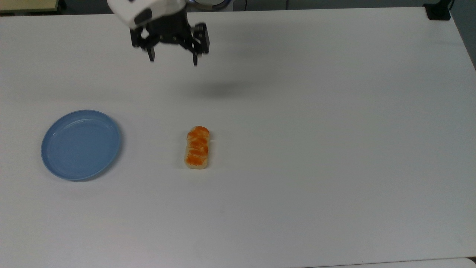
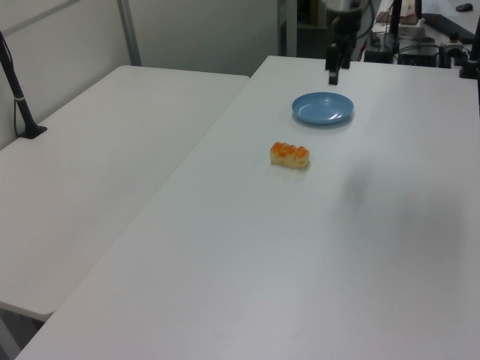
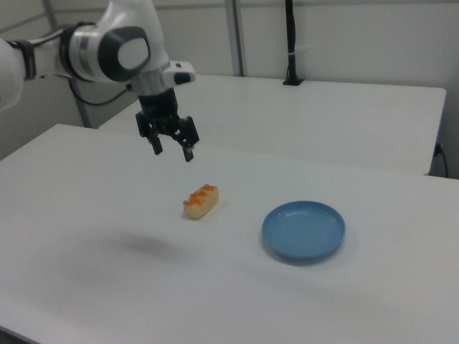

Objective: Put the bread onto the plate
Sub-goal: 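Move the open gripper down toward the orange-topped bread roll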

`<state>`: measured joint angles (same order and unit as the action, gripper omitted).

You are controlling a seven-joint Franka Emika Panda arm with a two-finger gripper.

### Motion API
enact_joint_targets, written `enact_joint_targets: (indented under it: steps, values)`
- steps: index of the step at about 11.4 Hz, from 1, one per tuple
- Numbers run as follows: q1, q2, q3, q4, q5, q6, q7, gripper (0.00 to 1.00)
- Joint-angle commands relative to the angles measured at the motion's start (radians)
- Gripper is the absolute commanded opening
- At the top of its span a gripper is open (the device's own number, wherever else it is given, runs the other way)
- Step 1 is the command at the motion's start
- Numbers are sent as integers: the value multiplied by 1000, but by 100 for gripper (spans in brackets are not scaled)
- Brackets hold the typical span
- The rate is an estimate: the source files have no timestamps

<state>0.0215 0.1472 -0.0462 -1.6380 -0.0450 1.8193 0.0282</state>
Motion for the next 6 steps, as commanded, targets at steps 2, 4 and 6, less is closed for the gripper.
enact_joint_targets:
  steps: [2,4,6]
  values:
    - [11,158,0,3,10,181,-1,100]
    - [50,224,2,21,10,254,9,100]
    - [67,311,2,47,1,311,63,100]
